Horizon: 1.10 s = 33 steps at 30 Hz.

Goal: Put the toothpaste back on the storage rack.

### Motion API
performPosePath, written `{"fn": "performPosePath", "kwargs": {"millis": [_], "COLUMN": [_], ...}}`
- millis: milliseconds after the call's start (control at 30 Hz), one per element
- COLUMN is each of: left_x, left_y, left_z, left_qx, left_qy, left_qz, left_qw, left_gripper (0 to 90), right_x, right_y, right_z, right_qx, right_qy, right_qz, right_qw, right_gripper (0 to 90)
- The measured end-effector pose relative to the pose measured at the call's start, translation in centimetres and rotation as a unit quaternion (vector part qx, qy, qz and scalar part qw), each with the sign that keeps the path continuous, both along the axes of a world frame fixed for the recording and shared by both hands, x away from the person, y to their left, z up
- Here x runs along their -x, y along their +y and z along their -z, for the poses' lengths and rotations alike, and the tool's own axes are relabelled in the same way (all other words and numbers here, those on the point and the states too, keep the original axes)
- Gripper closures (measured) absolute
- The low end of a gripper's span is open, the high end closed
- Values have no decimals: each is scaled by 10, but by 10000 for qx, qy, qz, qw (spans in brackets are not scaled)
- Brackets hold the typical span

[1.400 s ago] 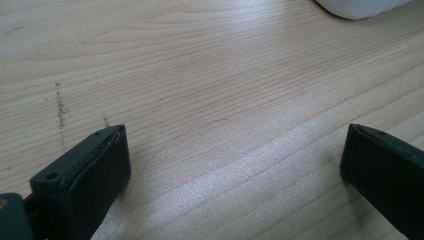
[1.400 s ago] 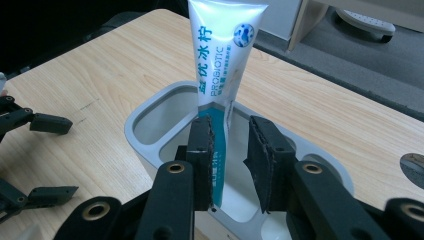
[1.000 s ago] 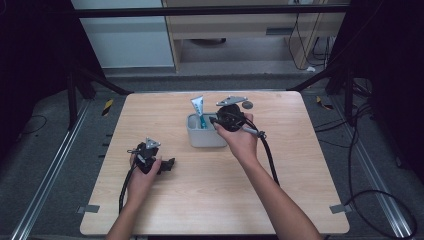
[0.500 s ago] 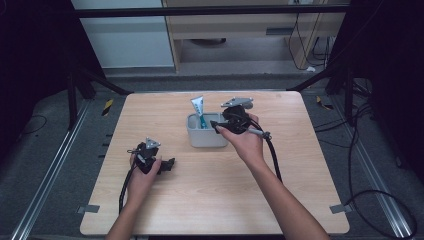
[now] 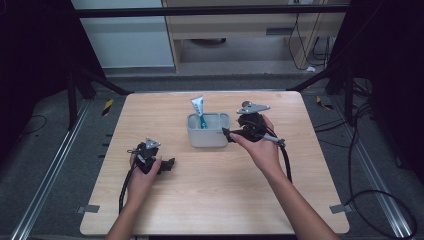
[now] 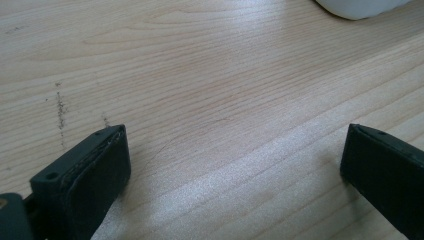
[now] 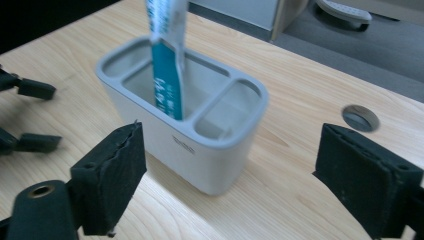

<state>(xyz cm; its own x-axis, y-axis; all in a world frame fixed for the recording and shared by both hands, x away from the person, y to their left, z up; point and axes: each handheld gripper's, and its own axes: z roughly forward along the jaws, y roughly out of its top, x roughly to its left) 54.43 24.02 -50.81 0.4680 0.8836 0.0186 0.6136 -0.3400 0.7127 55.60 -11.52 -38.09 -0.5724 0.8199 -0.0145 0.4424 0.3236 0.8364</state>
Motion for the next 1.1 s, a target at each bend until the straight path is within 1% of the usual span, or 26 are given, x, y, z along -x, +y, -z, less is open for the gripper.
{"fn": "performPosePath", "kwargs": {"millis": [100,167,267,367,533,700,933,1100], "left_x": [0,0,0,0,0,0,0,0], "left_y": [0,0,0,0,0,0,0,0], "left_z": [0,0,0,0,0,0,0,0], "left_qx": [1,-1,3,2,-3,-8,-7,-8], "left_qy": [0,0,-1,0,2,1,1,0], "left_qz": [-1,-1,-4,-1,-1,4,2,2], "left_qw": [10000,10000,10000,10000,10000,10000,10000,10000], "left_gripper": [0,0,0,0,0,0,0,0], "right_x": [2,4,7,11,15,18,23,24], "right_y": [-10,-16,-26,-33,-47,-55,-68,-78], "right_z": [4,7,13,19,29,40,65,81], "right_qx": [-18,36,32,141,318,485,577,612], "right_qy": [48,72,87,107,275,377,632,798], "right_qz": [117,182,213,227,307,288,342,443], "right_qw": [9999,9998,9997,9996,9986,9977,9957,9939], "right_gripper": [109,106,110,118,120,132,143,144]}}
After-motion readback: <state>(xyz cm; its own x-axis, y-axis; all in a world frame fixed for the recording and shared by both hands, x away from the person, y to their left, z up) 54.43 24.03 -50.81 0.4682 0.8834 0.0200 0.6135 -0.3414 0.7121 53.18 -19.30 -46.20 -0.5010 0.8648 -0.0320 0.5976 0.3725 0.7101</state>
